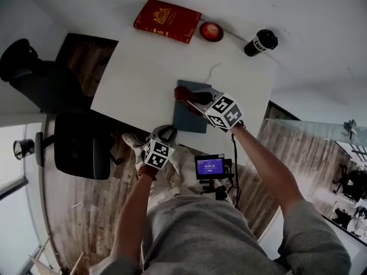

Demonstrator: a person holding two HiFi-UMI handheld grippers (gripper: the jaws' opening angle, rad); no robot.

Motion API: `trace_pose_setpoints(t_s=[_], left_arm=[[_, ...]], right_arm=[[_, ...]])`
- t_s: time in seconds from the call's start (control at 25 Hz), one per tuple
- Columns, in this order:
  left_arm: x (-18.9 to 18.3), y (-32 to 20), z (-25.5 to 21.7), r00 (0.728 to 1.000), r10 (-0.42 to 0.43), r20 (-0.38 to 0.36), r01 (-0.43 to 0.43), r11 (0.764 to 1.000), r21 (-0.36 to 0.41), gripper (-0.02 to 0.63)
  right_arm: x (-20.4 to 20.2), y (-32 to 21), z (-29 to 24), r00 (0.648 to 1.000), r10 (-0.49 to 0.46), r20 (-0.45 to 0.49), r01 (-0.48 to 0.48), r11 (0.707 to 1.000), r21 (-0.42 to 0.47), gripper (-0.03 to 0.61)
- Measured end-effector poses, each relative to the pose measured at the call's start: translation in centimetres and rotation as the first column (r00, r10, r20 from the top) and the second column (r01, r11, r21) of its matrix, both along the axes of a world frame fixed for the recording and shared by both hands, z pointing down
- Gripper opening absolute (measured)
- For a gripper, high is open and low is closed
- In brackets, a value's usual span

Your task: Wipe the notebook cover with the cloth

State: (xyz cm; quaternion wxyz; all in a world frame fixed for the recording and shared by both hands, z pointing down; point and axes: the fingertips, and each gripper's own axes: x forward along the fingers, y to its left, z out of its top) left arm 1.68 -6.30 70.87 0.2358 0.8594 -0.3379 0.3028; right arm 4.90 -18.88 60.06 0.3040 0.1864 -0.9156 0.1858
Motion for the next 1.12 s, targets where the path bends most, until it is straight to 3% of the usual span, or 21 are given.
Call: trace_pose_setpoints(t_s=[0.28, 0.56, 0.8, 1.12], left_arm=[[0.1, -0.2, -0.1, 1.0, -0.002, -0.01, 0.002, 1.0, 0.014, 0.091], [0.1, -0.1, -0.1, 1.0, -0.001, -0.002, 0.001, 1.0, 0.011, 0.091], [0.0, -0.2, -0.1, 1.0, -0.002, -0.004, 0.002, 1.0, 0.011, 0.091], [0.1, 0.1, 0.2, 1.0, -0.001, 0.0, 0.001, 1.0, -0.002, 0.089]], right_arm=[[3.4, -7.2, 2.2, 0.981, 0.033, -0.19, -0.012, 0.994, 0.111, 0.069], [3.4, -8.4, 6.9, 0.959, 0.037, -0.282, -0.028, 0.999, 0.036, 0.071], [3.2, -7.9, 9.3, 0.961, 0.088, -0.262, -0.111, 0.991, -0.075, 0.071], [3.1, -7.1, 9.2, 0.954, 0.02, -0.299, -0.037, 0.998, -0.053, 0.071]])
